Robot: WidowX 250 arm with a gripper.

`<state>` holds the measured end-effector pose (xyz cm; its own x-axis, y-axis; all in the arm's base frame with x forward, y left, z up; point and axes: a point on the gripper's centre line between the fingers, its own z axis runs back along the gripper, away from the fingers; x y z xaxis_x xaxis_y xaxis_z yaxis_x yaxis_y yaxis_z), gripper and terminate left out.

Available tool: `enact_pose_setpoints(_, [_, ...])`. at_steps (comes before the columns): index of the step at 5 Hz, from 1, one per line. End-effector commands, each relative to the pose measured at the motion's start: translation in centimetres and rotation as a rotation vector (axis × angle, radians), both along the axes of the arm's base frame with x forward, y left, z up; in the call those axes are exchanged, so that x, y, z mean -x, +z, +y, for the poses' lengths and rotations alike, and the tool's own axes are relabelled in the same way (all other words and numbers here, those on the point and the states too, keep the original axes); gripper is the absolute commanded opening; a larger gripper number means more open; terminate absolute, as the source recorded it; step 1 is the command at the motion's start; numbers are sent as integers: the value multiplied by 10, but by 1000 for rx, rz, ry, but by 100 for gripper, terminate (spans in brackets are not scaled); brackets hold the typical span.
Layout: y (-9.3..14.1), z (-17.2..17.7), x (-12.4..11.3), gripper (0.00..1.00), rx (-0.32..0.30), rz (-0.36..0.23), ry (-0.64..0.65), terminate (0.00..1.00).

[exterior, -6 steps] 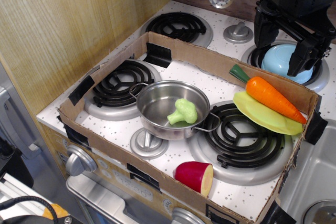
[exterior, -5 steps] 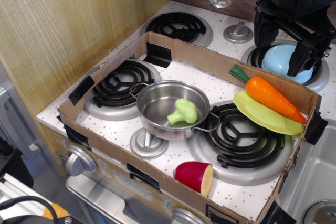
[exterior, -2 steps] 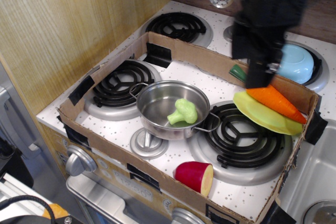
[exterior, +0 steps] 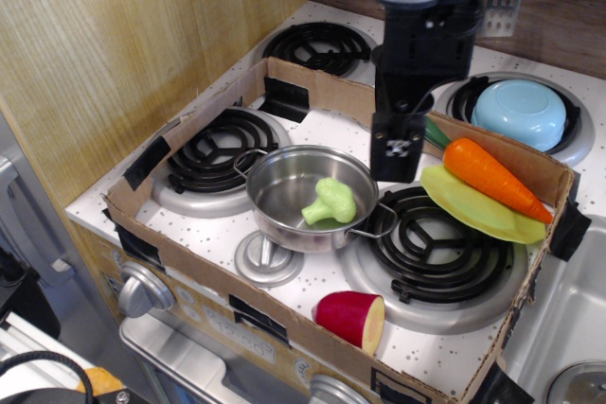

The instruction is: Take broccoli out of pan

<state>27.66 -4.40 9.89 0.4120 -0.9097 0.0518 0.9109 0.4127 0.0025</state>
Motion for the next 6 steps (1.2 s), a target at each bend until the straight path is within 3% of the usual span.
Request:
enact_pose_setpoints(1, [9, 27, -2, 100, -35, -59, -227, 0])
enact_pose_setpoints(2, [0, 33, -9, 100, -50, -66, -312, 0])
enact_pose_setpoints(6, [-39, 59, 0, 100, -14, -50, -303, 0])
